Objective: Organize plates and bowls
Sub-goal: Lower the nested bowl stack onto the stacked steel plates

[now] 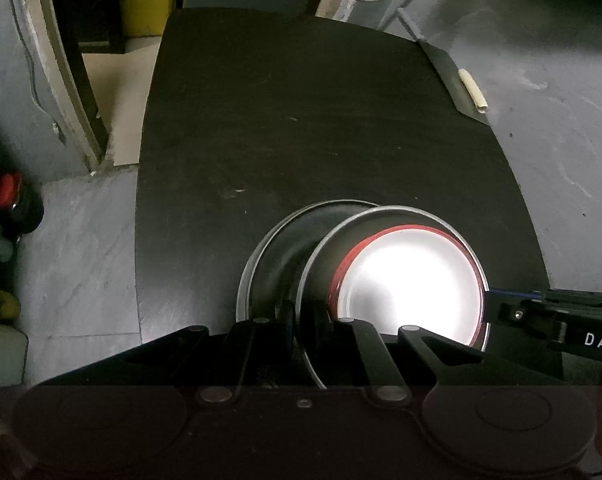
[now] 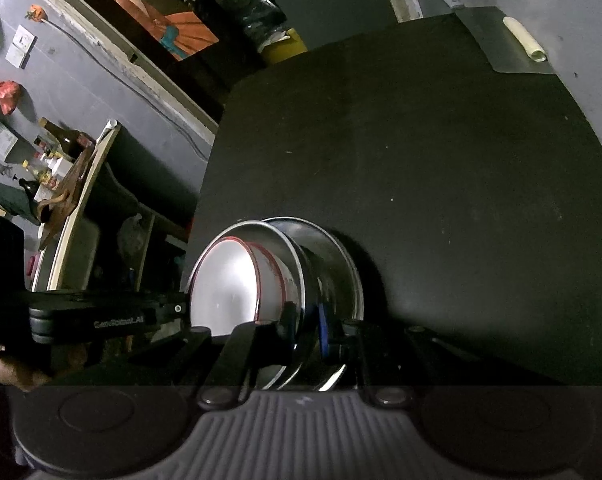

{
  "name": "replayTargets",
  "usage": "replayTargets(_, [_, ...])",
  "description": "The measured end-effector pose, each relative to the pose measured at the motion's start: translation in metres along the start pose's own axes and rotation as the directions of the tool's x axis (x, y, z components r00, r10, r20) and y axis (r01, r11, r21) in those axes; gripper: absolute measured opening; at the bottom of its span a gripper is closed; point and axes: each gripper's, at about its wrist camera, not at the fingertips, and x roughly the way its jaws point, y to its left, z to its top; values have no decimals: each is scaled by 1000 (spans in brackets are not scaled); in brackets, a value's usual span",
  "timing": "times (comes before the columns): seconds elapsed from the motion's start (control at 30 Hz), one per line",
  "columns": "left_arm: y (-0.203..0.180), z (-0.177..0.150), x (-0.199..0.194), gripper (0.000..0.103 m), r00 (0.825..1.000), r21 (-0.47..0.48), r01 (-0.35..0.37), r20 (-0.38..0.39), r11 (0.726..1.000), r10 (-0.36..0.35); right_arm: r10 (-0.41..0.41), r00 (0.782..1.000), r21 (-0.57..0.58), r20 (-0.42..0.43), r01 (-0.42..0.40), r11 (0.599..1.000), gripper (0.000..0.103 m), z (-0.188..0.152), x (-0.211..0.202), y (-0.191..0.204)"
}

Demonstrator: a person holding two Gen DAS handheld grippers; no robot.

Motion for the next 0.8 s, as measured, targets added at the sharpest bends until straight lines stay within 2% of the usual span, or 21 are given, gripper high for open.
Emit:
replayTargets(0.23, [3,0,9,9,1000,-25,-2,-10,1000,2,-3,1000,-2,-23,3,1000,13,6,9,-5])
replayTargets(0.8, [4,1,3,9,999,-50,-33,20,998,34,18,998,-8,-56,-19,1000,13,6,22,-7])
